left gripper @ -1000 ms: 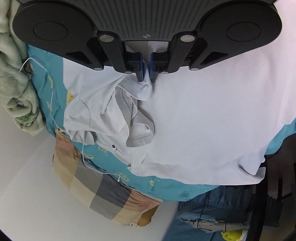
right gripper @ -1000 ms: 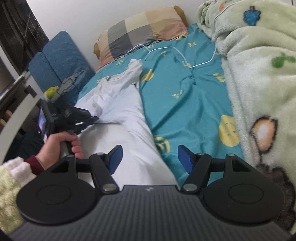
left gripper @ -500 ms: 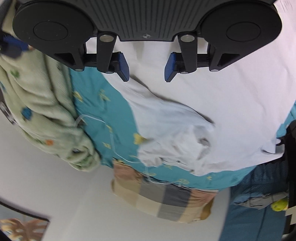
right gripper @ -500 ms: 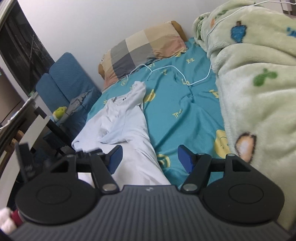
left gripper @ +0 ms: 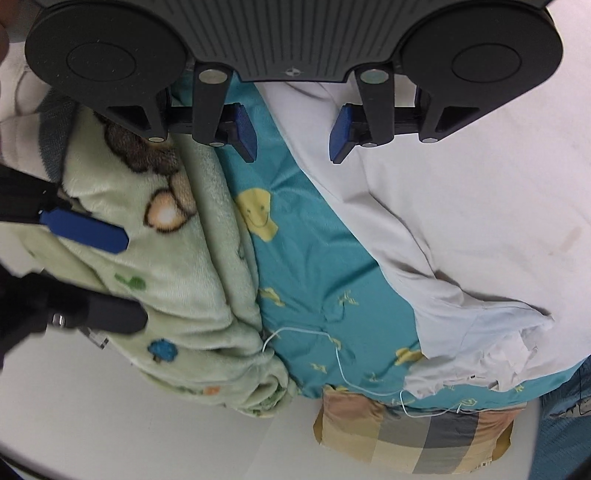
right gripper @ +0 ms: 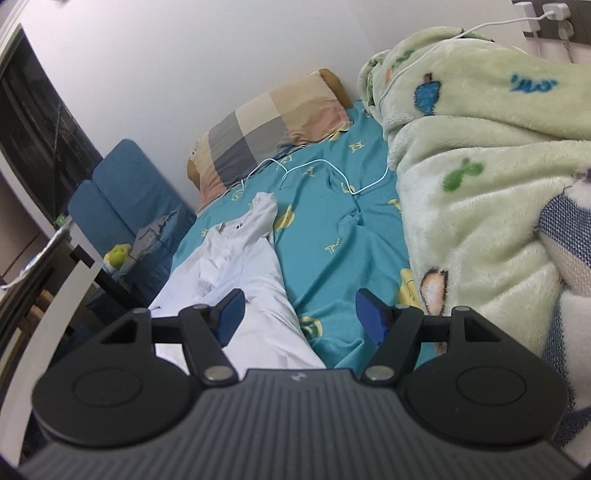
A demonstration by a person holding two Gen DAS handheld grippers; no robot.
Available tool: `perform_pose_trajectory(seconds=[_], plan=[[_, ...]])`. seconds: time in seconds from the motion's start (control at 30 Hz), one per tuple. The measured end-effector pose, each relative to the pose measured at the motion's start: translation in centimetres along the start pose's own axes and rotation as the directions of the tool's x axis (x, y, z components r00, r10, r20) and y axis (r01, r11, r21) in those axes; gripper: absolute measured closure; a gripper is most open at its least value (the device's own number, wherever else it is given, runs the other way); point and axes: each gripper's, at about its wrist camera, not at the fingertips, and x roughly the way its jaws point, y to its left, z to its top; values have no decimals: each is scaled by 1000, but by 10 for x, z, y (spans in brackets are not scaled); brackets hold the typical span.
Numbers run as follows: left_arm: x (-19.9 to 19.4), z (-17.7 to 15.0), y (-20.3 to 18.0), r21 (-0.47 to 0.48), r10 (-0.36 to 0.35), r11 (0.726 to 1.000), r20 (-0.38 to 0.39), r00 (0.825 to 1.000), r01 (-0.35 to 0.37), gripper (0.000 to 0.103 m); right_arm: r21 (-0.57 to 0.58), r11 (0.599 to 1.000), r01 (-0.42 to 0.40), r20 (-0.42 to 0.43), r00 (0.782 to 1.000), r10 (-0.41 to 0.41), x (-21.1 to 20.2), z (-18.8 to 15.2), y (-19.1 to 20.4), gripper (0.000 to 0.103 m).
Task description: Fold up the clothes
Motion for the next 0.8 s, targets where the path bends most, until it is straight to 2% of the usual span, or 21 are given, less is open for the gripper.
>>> perform_pose_trajectory(seconds=[0.13,0.23,0.27,0.3,0.43,0.57,0.67,0.8], plan=[[21,-2,-3,22,49,999,-34,998,-48,62,-14,1000,-1,-13,1000,1,7,-2,-1,34],[32,-4,-3,38,79,996,-52,996,-77,84,3,1000,6,-32,999,-6,14,-3,-6,34],[35,-4,-1,39,78,996,-66,995,-76,95,5,1000,9,-38,999,-8,16,-4,-7,34],[37,-4,2,29,74,997,-77,994,-72,98,5,1000,10,-45,999,-10,18,-4,-8,34],[26,3,15,-19,27,999,-95,995,-29,100,-8,1000,28,-80,996,-28,25,-6,-8,34],[-12,20,38,-102,-85,992,-94,992,75,101,5,1000,18,-90,996,-18,24,-7,-10,34],[-43,29,72,-177,-134,977,-89,987,117,101,8,1000,19,-109,994,-18,27,-9,-8,34],[-65,23,129,-308,-119,949,-128,985,75,100,0,1000,9,-141,990,-9,34,-12,-2,34]])
